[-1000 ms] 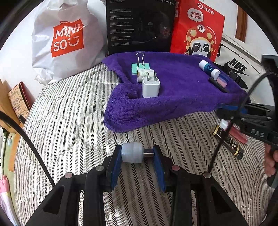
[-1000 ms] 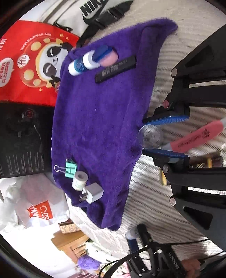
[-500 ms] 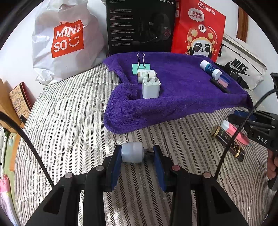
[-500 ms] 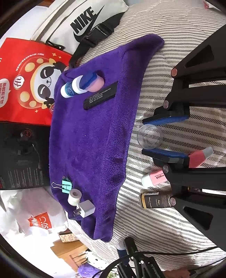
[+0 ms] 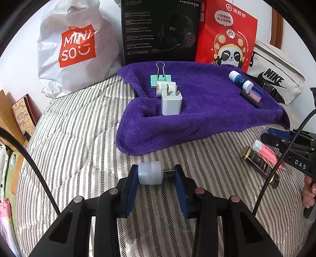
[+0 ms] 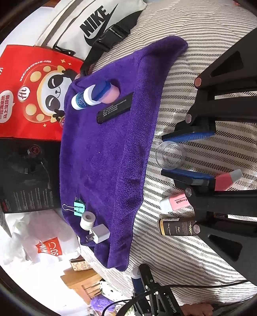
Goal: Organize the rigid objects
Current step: 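Lift the clear cup with the right tool while the left tool carries the white cylinder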
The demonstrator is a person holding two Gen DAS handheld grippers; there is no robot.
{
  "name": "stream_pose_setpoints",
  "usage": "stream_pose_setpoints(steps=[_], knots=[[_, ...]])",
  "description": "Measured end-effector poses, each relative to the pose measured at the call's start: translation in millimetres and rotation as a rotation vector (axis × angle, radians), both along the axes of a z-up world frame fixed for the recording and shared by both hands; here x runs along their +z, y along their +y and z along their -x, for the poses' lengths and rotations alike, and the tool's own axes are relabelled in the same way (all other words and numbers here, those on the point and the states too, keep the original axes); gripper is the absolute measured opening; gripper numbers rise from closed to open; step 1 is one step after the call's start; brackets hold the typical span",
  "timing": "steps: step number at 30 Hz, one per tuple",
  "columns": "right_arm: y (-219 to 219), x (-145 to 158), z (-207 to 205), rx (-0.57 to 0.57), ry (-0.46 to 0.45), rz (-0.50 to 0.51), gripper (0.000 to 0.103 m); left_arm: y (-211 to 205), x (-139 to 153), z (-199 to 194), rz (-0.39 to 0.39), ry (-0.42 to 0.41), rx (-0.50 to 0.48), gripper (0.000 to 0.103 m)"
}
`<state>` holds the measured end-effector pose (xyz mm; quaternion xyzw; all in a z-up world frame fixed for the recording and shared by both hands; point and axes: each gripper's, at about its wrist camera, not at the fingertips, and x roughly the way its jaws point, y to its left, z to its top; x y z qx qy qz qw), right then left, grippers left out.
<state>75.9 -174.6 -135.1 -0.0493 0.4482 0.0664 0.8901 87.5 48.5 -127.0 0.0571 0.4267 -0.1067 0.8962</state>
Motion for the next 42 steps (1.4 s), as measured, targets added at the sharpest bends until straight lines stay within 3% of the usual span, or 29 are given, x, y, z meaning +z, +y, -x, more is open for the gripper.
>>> stream_pose_setpoints(steps=[17, 32, 42], knots=[[-4, -2, -2, -0.002, 0.011, -0.045, 0.028, 5, -1, -1, 0.027, 0.006, 0.0, 0.035], [1, 1, -3, -0.011, 0.029, -0.008, 0.027, 7, 2, 0, 0.044, 0.015, 0.001, 0.034], [7, 50, -4, 0.048, -0.018, -0.041, 0.027, 25, 36, -3, 0.163, -0.01, 0.014, 0.034]])
